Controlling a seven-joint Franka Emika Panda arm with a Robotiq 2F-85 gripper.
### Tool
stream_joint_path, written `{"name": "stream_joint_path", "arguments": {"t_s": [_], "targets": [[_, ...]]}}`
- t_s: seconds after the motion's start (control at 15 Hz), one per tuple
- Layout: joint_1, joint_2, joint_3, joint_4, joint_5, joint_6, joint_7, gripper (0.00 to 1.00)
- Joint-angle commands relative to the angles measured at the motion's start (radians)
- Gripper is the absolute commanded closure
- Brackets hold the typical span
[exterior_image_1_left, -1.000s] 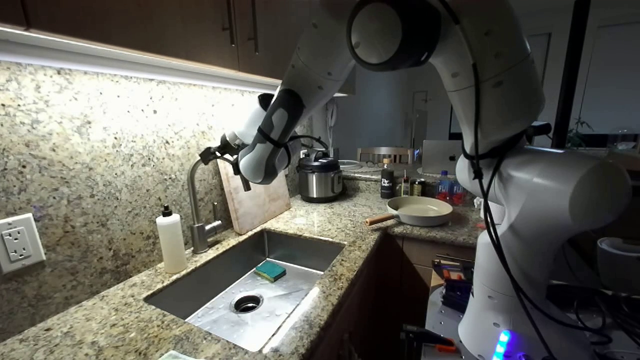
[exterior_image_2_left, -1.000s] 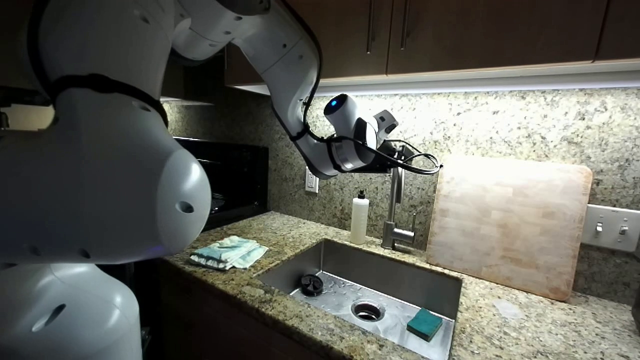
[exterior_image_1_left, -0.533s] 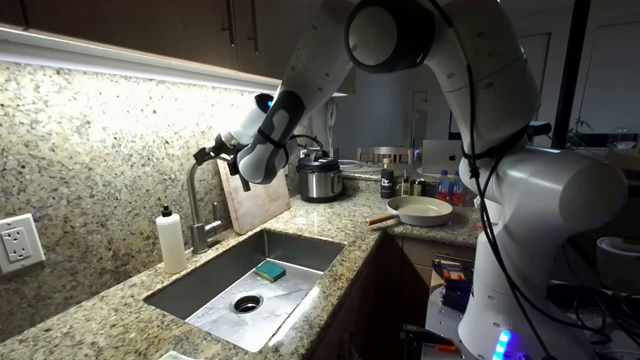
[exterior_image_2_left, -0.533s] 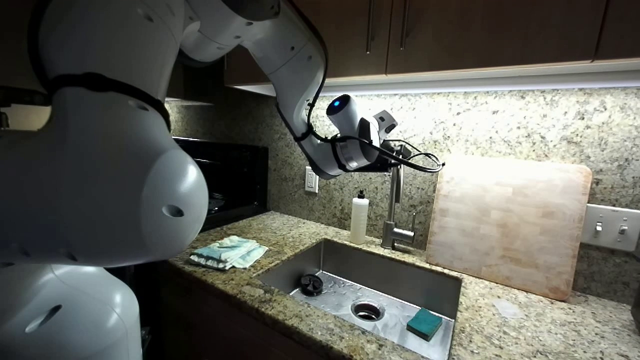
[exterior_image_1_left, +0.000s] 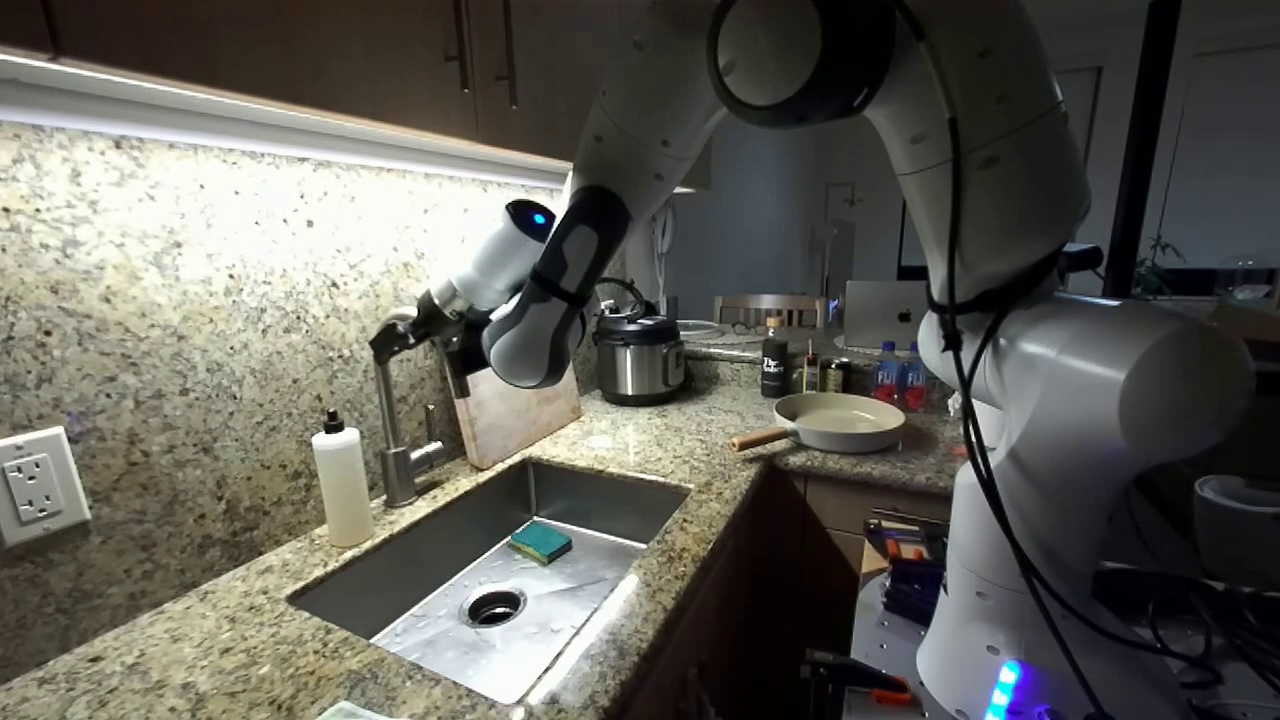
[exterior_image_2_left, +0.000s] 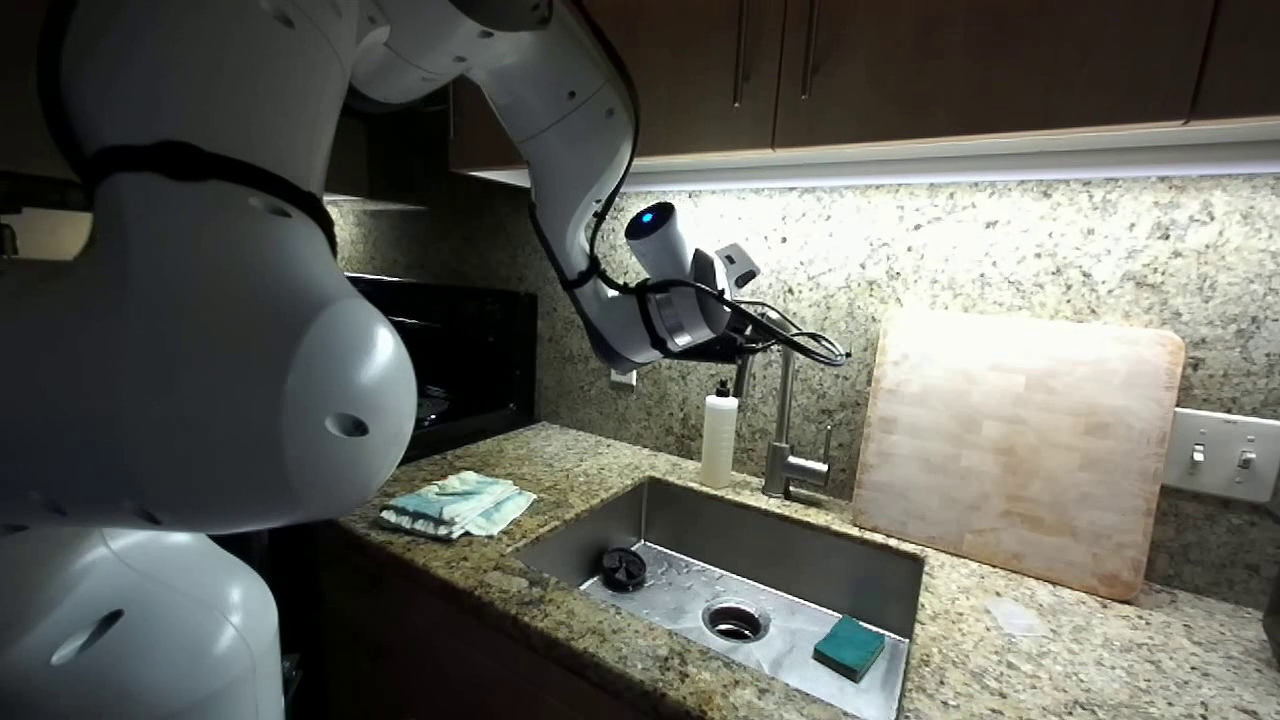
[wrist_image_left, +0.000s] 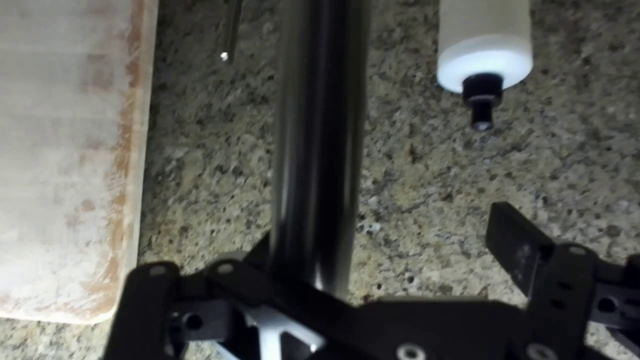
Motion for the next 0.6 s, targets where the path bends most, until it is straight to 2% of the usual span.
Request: {"name": "stream_joint_path", "arguments": {"t_s": [0.0,0.07,0.2,0.27,0.33,0.53], "targets": [[0.002,0.073,0.023,-0.102,-0.047,-0.069,0.06,0.0],[0.005,0.07,0.009,-0.102,-0.023,-0.114,0.045,0.0],[0.061,0.06,-0.078,-0.097,0.018,-0.225,0.032,0.0],[0.112,0.052,-0.147,-0.091,0.027,-0.273,0.043,0.0],[0.179,0.042,-0.205,-0.1,0.178,-0.31,-0.073,0.0],[0.329,0.033,-0.361,-0.117,0.308,-0.38,-0.105,0.0]]}}
